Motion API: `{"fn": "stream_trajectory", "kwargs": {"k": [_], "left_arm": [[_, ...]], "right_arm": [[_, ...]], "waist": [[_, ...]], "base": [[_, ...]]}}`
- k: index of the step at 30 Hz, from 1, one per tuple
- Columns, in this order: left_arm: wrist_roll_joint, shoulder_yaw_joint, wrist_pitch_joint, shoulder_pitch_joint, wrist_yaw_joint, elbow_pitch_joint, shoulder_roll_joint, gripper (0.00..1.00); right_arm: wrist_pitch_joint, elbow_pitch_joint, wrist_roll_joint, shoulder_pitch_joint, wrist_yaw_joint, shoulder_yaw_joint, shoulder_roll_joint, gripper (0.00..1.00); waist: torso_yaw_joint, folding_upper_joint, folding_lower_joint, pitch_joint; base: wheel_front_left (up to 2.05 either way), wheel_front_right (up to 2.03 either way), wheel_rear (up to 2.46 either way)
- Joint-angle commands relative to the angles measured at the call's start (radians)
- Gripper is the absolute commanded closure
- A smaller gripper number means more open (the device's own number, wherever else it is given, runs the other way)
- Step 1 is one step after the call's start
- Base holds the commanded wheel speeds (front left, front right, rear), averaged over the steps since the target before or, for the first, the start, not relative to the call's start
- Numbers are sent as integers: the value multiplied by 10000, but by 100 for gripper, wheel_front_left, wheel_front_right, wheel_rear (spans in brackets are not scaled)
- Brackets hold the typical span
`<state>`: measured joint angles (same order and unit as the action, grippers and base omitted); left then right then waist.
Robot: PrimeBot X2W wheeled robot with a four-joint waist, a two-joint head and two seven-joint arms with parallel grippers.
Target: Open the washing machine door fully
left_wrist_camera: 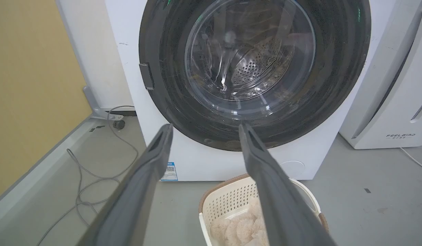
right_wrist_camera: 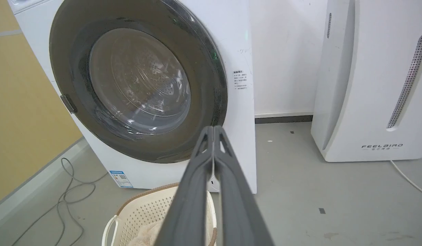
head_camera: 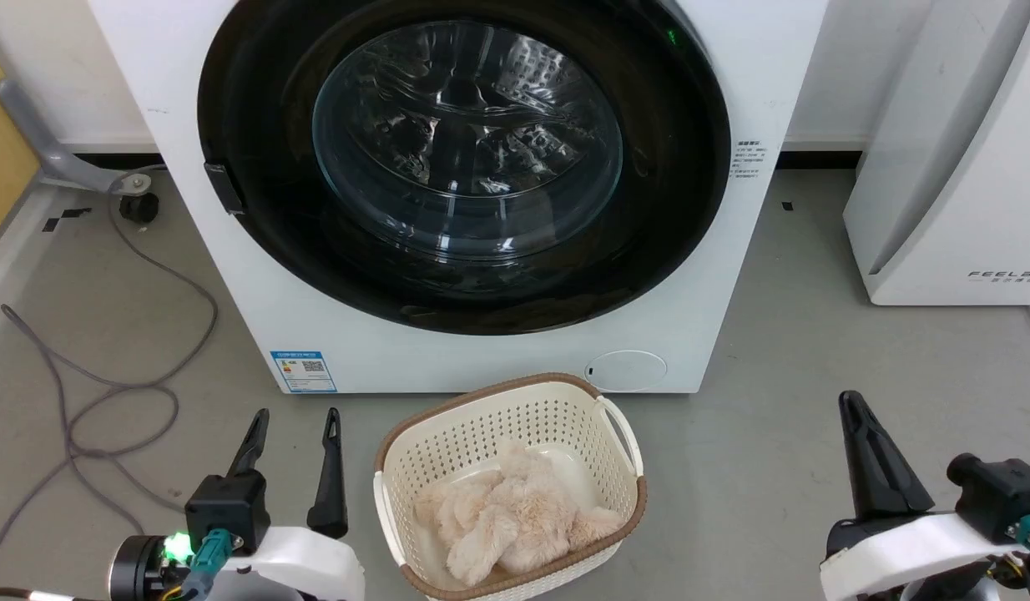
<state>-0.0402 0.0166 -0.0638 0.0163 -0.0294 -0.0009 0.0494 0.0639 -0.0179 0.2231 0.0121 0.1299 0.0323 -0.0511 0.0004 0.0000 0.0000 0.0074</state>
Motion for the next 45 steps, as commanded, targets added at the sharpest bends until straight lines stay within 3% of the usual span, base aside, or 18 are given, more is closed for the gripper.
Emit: {"fn": "stream_trajectory", "kwargs": {"k": [1,22,35,45], "left_arm": [[-52,11,-99,-112,-56,27,5,0],[-273,132,-538,-255,-291,8,6,0],[-412,246,-809,-528,-441,-43,6,0],[-608,466,-1060,-1033,-643,-177,7,0]], "right_arm": [[97,-46,210,-83,2,19,3,100],[359,385,6460,-585,4,119,4,100],[-234,1324,8539,-1818,4,1214,-16,100],[-750,2309,9954,-3573,5,2049,-456,100]], "waist": [[0,0,0,1],[56,0,0,244],[283,0,0,712],[635,0,0,1524]], "base": [[0,0,0],[0,0,0],[0,0,0],[0,0,0]]}}
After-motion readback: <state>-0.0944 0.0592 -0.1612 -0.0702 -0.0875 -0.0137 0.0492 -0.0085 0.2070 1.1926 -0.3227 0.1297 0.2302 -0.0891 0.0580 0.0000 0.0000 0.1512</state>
